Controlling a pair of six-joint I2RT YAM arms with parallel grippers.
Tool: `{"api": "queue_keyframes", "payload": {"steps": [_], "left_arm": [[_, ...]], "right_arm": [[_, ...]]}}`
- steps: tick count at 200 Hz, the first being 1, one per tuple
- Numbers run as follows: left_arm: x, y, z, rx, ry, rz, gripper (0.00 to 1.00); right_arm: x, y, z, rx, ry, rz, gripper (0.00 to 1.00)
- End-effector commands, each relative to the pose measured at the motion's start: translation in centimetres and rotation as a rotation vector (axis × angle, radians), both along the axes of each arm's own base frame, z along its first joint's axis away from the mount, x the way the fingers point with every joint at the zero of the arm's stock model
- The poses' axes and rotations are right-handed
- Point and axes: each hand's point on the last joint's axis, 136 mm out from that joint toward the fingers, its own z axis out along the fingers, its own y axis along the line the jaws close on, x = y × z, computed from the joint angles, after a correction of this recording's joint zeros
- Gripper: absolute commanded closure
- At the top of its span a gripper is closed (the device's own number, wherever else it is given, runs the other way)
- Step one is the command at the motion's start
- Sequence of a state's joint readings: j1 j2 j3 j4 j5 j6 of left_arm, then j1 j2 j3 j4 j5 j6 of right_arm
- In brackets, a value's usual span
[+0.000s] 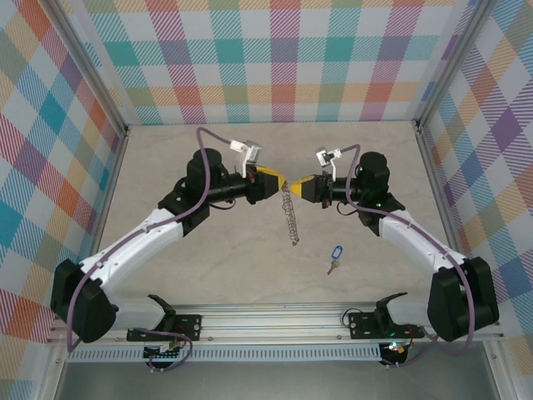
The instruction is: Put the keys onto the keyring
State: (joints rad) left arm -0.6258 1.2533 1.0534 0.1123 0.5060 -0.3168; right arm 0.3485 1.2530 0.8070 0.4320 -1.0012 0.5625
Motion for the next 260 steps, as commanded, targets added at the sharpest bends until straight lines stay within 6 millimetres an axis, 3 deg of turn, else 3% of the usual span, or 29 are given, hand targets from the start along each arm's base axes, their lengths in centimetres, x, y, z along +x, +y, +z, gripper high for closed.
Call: {"api": "queue_keyframes", "payload": {"steps": [1, 31, 68, 113, 260], "left_arm": [[-0.5, 2.4, 3.7, -0.105, -0.062, 0.122, 0.52], [-1.9, 2.7, 4.7, -0.169, -0.039, 0.088, 0.51], [-3.1, 1.7, 5.4, -0.231, -0.026, -0.009, 0.59], [-3.1, -0.1, 5.4, -0.243, -0.008, -0.096, 0.6], [-0.2, -3.7, 5.7, -0.245, -0.066, -0.166, 0.63]], "right_arm": [[-0.4, -0.8, 2.4, 0.038, -0.097, -0.086, 1.0], [-0.9, -1.9, 4.4, 0.093, -0.154, -0.181, 1.0], [-1.1, -3.6, 6.9, 0.165, -0.226, -0.308, 1.0], [-1.6, -4.1, 10.0, 0.252, -0.295, -0.33, 1.0], [0.6, -1.8, 10.9, 0.317, -0.257, -0.241, 1.0]]}}
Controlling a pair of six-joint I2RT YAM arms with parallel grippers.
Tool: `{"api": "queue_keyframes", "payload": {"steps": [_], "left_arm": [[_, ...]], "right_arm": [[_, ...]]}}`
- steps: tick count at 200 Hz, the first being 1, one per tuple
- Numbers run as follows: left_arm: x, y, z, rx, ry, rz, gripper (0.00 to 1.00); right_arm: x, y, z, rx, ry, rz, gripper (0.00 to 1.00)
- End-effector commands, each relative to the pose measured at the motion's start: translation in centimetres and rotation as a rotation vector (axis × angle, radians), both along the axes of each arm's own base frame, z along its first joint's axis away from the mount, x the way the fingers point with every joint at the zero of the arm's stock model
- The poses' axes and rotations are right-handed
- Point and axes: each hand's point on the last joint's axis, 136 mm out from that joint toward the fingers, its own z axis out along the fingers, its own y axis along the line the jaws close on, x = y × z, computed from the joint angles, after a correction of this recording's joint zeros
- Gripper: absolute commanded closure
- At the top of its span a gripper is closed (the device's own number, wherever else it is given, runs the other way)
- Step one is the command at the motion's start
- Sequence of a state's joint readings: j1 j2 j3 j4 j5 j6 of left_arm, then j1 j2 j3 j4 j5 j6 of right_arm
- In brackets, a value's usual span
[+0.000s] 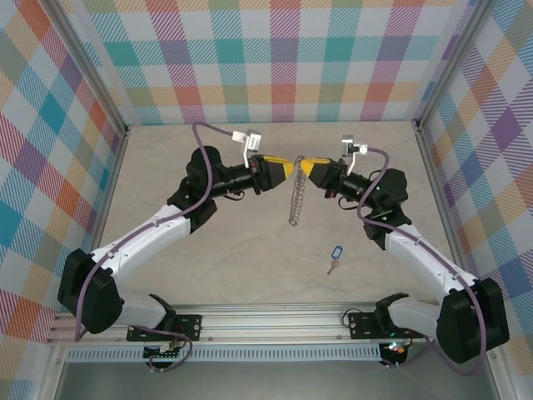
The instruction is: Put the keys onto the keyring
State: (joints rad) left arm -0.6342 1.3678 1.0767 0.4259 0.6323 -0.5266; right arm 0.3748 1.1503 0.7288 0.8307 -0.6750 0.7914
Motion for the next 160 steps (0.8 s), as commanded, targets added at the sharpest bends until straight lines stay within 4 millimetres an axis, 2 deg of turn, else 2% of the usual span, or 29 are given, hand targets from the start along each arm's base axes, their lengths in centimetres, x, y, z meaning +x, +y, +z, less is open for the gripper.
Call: {"api": "queue_keyframes", "payload": {"steps": [1, 58, 160], "left_arm": [[-0.53, -0.77, 2.32, -0.038, -0.087, -0.035, 0.63], [-0.05, -1.5, 2.63, -0.053, -0.107, -0.056, 0.63], [-0.82, -0.99, 2.77, -0.038, -0.131, -0.058, 0.89]], "right_arm": [[-1.0, 0.18, 3.48, 0.056, -0.111, 0.032, 1.0], [-0.63, 0.52, 3.23, 0.053, -0.101, 0.047, 1.0], [-0.61, 0.36, 2.89, 0.025, -0.106, 0.022, 1.0]]}}
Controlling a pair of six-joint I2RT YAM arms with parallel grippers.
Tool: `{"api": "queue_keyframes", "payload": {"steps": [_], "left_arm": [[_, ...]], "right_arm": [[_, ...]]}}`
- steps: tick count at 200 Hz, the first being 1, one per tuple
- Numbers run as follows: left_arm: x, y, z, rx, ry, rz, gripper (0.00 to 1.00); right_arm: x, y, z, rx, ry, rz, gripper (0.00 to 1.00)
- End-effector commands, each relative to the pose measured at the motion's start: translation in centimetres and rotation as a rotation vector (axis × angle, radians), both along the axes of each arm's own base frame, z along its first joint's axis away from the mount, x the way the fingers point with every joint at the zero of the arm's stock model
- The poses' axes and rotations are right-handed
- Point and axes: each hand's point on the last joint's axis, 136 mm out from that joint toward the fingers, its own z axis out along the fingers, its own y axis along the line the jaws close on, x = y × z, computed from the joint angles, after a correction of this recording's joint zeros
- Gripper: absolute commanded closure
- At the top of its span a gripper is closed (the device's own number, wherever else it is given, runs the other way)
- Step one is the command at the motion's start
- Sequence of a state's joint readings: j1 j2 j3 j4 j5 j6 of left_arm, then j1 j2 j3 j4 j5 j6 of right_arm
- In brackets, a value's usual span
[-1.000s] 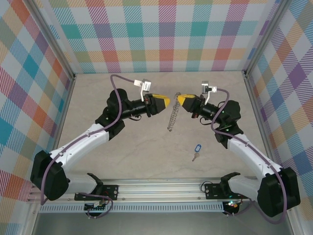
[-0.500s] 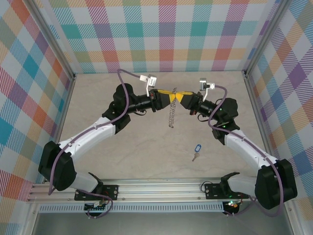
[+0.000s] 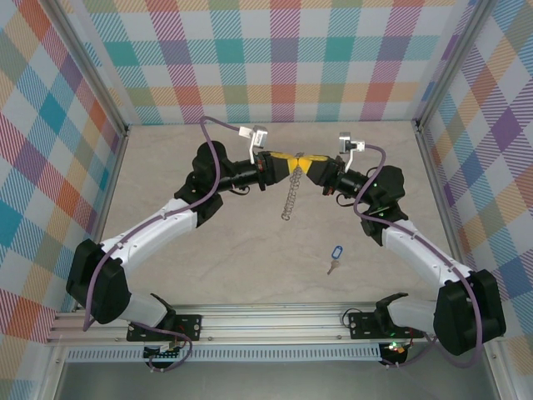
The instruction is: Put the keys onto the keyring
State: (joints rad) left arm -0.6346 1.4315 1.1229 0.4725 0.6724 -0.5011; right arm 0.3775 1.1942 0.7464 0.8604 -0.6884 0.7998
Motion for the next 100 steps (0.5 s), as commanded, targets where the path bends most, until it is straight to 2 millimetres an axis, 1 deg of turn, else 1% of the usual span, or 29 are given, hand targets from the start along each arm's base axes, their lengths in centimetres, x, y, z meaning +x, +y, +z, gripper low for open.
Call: {"api": "queue_keyframes", "payload": {"steps": [1, 19, 42, 56, 74, 78, 87, 100], "left_arm": [[-1.46, 0.17, 2.34, -0.03, -0.083, -0.02, 0.89], [-1.72, 0.36, 2.49, -0.031, -0.093, -0.02, 1.0], [-1.84, 0.5, 2.53, -0.026, -0.097, -0.018, 1.0], [-1.98, 0.53, 2.47, -0.024, -0.098, -0.02, 0.93], [-2.11, 0.64, 2.45, -0.021, -0.102, -0.02, 0.91], [-2.16, 0.65, 2.46, -0.02, -0.105, -0.021, 0.92], [-2.29, 0.68, 2.46, -0.017, -0.11, -0.024, 1.0], [-2.39, 0.78, 2.45, -0.013, -0.114, -0.024, 1.0]], "right_arm": [[-1.17, -0.13, 3.07, 0.026, -0.108, 0.004, 1.0], [-1.15, -0.13, 2.98, 0.023, -0.106, 0.003, 1.0], [-1.12, -0.14, 2.93, 0.021, -0.104, 0.001, 1.0], [-1.15, -0.16, 2.95, 0.022, -0.103, 0.002, 1.0], [-1.1, -0.19, 2.92, 0.019, -0.104, -0.003, 1.0], [-1.08, -0.21, 2.95, 0.02, -0.103, -0.005, 1.0], [-1.08, -0.21, 2.94, 0.022, -0.104, -0.006, 1.0], [-1.02, -0.18, 2.93, 0.023, -0.101, -0.004, 1.0]]}}
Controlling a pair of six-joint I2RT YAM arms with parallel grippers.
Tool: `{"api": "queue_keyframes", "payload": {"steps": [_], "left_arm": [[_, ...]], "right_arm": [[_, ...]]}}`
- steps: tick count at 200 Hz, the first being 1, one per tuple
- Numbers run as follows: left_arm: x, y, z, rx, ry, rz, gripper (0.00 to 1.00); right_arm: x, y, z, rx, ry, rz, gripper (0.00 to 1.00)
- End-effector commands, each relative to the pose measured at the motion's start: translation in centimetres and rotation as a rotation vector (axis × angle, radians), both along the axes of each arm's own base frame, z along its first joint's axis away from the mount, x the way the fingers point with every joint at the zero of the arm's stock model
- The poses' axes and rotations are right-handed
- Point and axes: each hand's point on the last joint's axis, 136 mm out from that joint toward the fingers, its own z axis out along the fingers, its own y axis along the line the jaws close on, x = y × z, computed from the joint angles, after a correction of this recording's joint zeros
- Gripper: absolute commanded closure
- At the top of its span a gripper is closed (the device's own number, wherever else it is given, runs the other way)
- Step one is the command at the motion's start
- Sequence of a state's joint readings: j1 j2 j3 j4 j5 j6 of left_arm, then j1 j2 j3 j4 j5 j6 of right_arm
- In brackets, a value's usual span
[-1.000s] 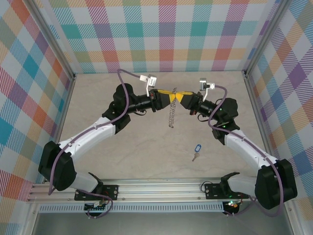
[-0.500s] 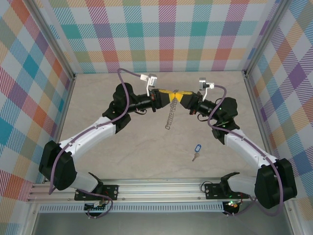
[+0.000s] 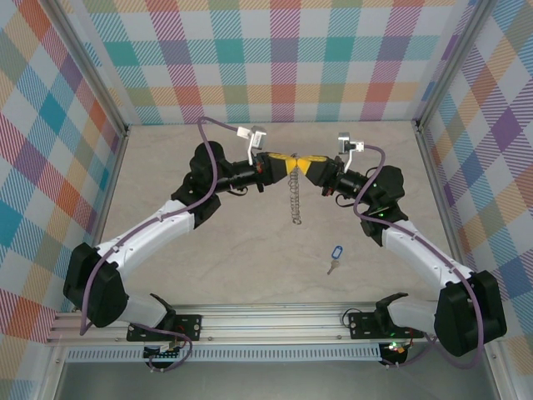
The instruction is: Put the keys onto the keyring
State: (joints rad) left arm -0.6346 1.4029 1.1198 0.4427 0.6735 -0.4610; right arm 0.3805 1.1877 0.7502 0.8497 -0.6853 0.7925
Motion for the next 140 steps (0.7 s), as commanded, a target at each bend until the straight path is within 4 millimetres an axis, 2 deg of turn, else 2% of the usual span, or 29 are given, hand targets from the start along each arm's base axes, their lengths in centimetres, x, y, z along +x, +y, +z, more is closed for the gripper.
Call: {"api": "queue_keyframes", "payload": {"steps": [1, 28, 36, 41, 44, 45, 49, 54, 90, 140], "left_arm": [[-1.8, 0.4, 2.0, -0.025, -0.078, -0.026, 1.0], [-2.0, 0.6, 1.7, 0.008, -0.096, -0.013, 1.0], [-1.8, 0.8, 1.3, 0.033, -0.103, 0.006, 1.0], [-1.7, 1.0, 1.1, 0.049, -0.11, 0.02, 1.0], [-1.6, 1.1, 1.0, 0.059, -0.115, 0.029, 1.0], [-1.6, 1.1, 0.9, 0.062, -0.117, 0.031, 1.0], [-1.6, 1.2, 0.8, 0.074, -0.127, 0.038, 1.0], [-1.5, 1.4, 0.7, 0.088, -0.139, 0.051, 1.0], [-0.9, 2.4, -0.4, 0.203, -0.249, 0.13, 1.0], [2.0, 4.3, -1.7, 0.311, -0.342, 0.33, 1.0]], "right_arm": [[-0.9, -0.2, 2.8, 0.025, -0.096, -0.001, 1.0], [-0.8, -0.3, 2.8, 0.025, -0.088, -0.005, 0.99], [-0.6, -0.6, 2.9, 0.016, -0.075, -0.029, 0.77], [-0.3, -1.0, 2.9, 0.012, -0.064, -0.056, 0.58], [-0.1, -1.3, 2.8, 0.008, -0.053, -0.075, 0.52], [-0.1, -1.4, 2.8, 0.007, -0.052, -0.082, 0.46], [0.2, -1.8, 2.7, 0.002, -0.04, -0.108, 0.38], [0.4, -2.4, 2.6, -0.008, -0.024, -0.142, 0.34], [1.1, -5.6, 0.6, -0.115, 0.105, -0.307, 0.24], [1.5, -8.0, -5.4, -0.249, 0.331, -0.452, 0.16]]}}
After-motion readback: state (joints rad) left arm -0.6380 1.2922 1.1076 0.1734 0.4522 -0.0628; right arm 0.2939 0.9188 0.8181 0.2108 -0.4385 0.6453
